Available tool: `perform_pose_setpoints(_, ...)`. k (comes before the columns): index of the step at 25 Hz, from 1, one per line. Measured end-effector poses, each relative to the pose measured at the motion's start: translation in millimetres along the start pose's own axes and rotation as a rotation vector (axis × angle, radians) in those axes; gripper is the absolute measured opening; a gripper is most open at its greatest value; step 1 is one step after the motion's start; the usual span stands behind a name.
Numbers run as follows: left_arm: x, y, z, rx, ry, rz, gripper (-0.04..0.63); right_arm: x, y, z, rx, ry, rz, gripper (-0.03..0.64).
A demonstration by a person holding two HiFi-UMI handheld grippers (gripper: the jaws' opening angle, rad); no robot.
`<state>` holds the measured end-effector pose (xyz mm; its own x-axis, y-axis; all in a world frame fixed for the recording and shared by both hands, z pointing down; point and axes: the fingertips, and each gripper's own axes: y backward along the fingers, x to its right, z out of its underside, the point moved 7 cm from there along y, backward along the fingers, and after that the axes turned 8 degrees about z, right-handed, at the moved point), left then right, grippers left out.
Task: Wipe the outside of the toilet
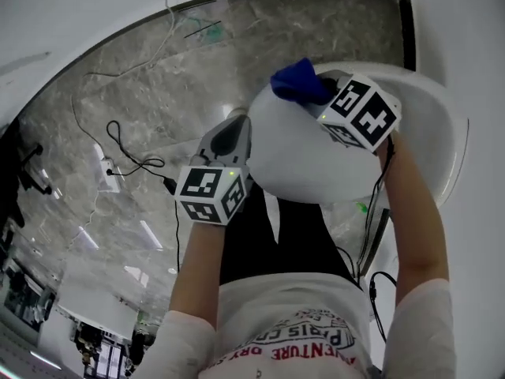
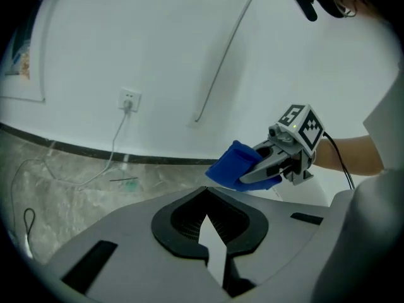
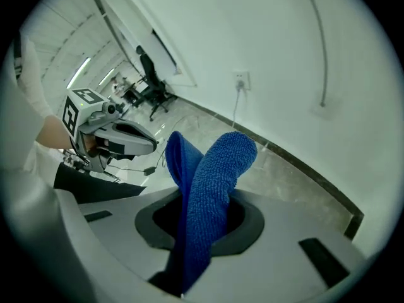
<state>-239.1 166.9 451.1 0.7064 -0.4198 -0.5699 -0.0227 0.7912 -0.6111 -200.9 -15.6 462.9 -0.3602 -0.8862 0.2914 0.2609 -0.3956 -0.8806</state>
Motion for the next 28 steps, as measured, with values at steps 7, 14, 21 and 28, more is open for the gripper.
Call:
perform_pose_setpoints(7,47.1,-61.5,-41.0,-0.183,-0.213,0.196,0.008,5.8,51.6,57.0,0.124,-0.329,0.133,0.072)
perform_pose_setpoints(14,107.0,-83.5,-59.7,-0.292,-0.485,0.390,0.008,-12.8,91.0,104.4,0.297,-0.628,0.287,0.072)
perform_pose_setpoints(21,181.6,-103.7,-27.5,-0.427,-0.696,0.577,0.008,-59.7,135.5,187.9,0.482,-0.888,0.457,0.072)
perform_pose_setpoints(28,270.2,-118.2,43.0,-0.535,-0.796,0.723,0.008,-127.4,152.7,288.8,0.557,-1.090,0.578,0.072)
